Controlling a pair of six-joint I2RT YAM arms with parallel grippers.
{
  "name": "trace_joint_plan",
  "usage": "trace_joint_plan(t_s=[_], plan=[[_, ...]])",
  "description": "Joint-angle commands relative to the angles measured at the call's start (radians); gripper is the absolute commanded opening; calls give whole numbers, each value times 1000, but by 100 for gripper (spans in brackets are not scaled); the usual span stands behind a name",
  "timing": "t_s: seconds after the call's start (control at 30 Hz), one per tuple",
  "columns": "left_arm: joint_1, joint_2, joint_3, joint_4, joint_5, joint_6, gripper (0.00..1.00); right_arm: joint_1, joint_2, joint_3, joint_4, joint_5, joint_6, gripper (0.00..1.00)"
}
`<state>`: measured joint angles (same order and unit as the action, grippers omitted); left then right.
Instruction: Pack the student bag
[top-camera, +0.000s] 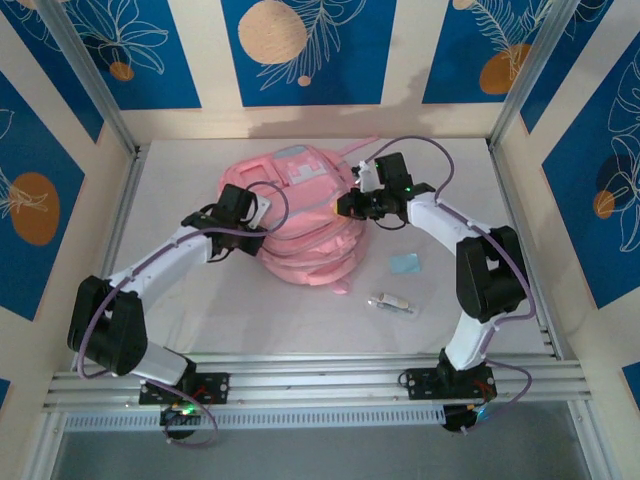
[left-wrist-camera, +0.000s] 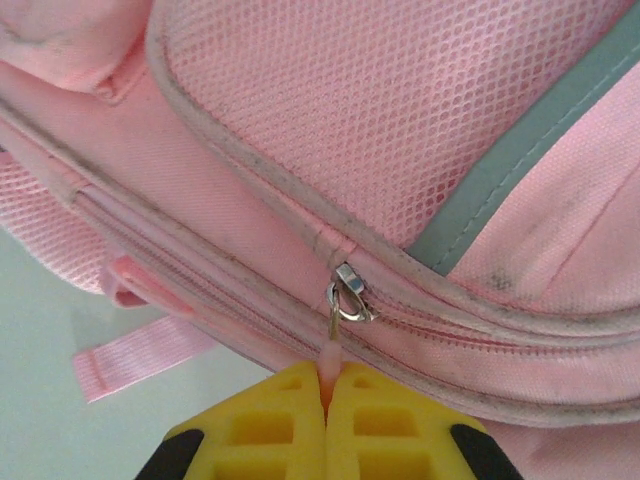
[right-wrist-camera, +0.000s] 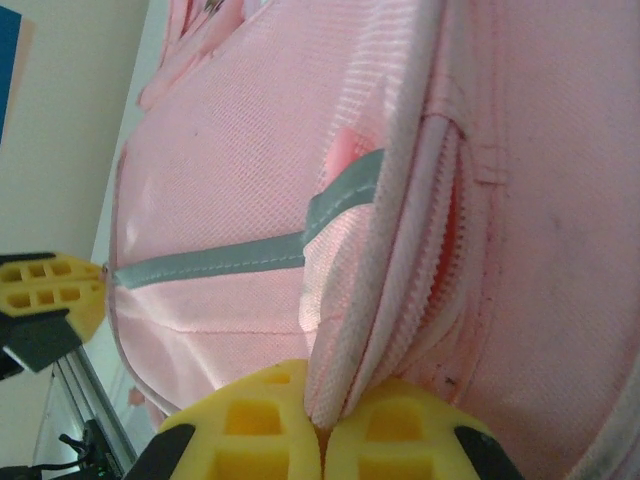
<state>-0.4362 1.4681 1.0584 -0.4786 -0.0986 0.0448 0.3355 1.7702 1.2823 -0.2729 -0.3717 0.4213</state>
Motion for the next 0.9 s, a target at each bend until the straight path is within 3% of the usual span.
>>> trace_joint_plan(t_s=[0.0, 0.13, 0.2, 0.23, 0.27, 0.3, 0.33, 0.37, 0.53, 0.67, 0.77, 0.87], plan=[[48, 26, 34, 63, -187, 7, 0, -35, 8, 48, -26, -22, -95, 0], [48, 16, 27, 56, -158, -77, 1, -13, 12, 70, -19, -36, -82, 0], [48, -10, 10, 56, -161, -130, 31, 1, 8, 82, -17, -35, -75, 3], [47, -25, 4, 58, -154, -148, 40, 6, 5, 88, -18, -33, -75, 12], [48, -43, -2, 64, -138, -169, 59, 12, -2, 91, -19, -23, -70, 29], [47, -63, -9, 74, -119, -187, 83, 15, -11, 91, -16, -7, -63, 55], [48, -80, -13, 85, -106, -203, 99, 16, -25, 91, -15, 8, -58, 76], [48, -101, -19, 100, -94, -224, 100, 19, -41, 86, -15, 41, -51, 98], [48, -159, -41, 211, -1, -311, 100, 25, -151, 58, -33, 254, -8, 99], [38, -155, -92, 376, -3, -339, 100, 10, -212, 56, -151, 515, 109, 99], [30, -154, -166, 538, -15, -371, 100, -80, -261, -24, -149, 406, 175, 99], [18, -109, -148, 536, -1, -415, 100, -171, -302, -134, -148, 375, 231, 99]])
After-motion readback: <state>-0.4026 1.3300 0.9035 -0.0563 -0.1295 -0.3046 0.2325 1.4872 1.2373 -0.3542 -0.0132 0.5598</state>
